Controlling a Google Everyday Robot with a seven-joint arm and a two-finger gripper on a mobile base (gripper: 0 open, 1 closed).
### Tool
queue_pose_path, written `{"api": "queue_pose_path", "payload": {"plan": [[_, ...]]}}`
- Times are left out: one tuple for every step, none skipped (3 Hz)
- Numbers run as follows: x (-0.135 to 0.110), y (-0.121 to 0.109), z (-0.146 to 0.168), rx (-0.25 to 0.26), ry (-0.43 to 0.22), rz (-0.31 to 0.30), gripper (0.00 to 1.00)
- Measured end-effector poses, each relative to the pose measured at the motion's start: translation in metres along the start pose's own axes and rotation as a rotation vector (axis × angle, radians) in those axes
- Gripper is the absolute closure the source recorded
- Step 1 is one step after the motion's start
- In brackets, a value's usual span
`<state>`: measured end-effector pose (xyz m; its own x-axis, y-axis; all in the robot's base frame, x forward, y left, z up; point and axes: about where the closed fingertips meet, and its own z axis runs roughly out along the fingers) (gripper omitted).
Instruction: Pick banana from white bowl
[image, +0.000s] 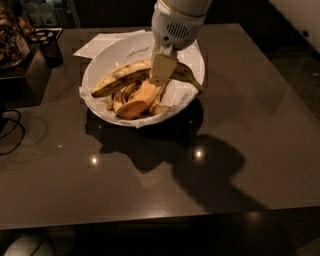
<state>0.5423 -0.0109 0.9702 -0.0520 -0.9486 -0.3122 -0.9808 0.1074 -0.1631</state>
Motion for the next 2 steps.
{"api": "queue_pose_path", "payload": {"plan": [[-0.0041,0.0149,-0.0154,0.027,-0.044,-0.041,1.0],[-0.0041,0.0155,-0.0163,0.029,-0.047,-0.044,1.0]]}}
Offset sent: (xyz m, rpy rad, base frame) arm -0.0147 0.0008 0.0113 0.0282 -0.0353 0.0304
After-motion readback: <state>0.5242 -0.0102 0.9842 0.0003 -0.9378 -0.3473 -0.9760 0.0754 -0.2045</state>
